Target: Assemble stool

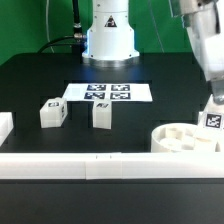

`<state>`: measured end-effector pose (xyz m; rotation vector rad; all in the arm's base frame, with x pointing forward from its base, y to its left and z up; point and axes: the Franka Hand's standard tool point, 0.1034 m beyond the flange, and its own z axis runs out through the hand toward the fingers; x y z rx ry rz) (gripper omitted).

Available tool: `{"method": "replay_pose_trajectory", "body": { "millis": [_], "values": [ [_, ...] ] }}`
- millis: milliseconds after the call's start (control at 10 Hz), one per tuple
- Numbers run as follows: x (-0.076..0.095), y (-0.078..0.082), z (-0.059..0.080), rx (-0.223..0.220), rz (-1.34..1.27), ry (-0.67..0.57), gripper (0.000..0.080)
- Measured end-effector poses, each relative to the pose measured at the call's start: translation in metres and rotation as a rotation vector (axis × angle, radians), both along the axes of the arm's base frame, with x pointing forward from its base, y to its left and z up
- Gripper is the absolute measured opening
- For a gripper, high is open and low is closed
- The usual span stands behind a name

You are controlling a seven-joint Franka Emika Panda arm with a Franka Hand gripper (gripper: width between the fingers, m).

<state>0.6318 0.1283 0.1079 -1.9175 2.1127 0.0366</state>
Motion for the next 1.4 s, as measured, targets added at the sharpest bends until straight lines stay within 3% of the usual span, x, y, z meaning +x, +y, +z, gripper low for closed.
{"method": "replay_pose_trajectory", "body": {
  "millis": [500, 700, 900, 1300, 1400],
  "values": [
    [-0.001, -0.001, -0.004, -0.079, 0.379, -0.076, 0.0649],
    [-0.002, 0.003, -0.004, -0.145, 0.673, -0.134, 0.0649],
    [-0.005, 0.013, -0.005, -0.181, 0.869, -0.173, 0.0649],
    [-0.004, 0.007, -0.006, -0.245, 1.134, -0.221, 0.0649],
    [-0.004, 0.006, -0.009, -0.295, 1.278, -0.252, 0.0649]
  ]
}}
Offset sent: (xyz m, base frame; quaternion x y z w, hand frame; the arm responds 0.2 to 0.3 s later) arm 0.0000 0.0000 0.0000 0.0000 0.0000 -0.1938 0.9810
